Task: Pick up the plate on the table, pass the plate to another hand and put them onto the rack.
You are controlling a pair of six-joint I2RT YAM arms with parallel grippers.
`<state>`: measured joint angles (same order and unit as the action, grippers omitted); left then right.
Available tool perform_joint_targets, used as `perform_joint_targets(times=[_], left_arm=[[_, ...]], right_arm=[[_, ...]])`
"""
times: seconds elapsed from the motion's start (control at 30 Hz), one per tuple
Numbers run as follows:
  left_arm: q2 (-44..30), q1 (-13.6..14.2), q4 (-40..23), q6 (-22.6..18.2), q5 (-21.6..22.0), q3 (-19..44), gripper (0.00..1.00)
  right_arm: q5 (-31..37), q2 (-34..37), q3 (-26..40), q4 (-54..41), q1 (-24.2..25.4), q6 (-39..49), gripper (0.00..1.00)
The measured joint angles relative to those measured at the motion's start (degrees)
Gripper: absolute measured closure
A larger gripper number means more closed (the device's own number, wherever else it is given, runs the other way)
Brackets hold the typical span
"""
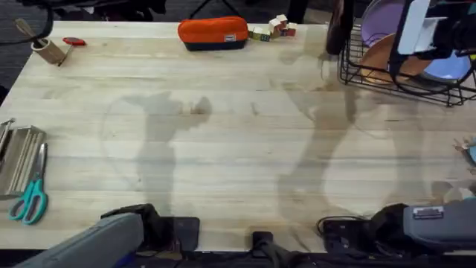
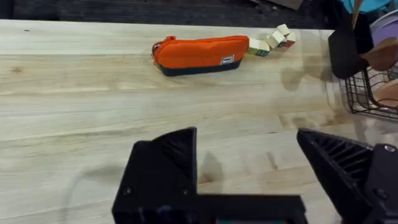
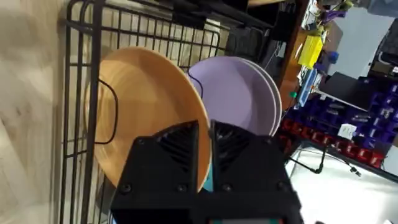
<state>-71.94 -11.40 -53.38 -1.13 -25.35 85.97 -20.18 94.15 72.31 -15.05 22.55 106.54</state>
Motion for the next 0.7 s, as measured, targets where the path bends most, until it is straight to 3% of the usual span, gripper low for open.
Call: perform_joint_targets(times=[0.23, 0.37, 0.7], left_arm=[[0.0, 0.0, 0.02, 0.0, 0.11, 0.0, 0.008], [0.0, 0.0, 0.02, -0.01, 0.11, 0.0, 0.006], [0.0, 0.0, 0.01, 0.0, 0.11, 0.0, 0.006]], right_arm=[[0.0, 0.0, 0.0, 0.0, 0.0, 0.0, 0.835], [0.0, 0.0, 0.0, 0.04, 0.0, -0.1, 0.755], [0.0, 0.0, 0.0, 4.21, 0.0, -2.88, 0.723]])
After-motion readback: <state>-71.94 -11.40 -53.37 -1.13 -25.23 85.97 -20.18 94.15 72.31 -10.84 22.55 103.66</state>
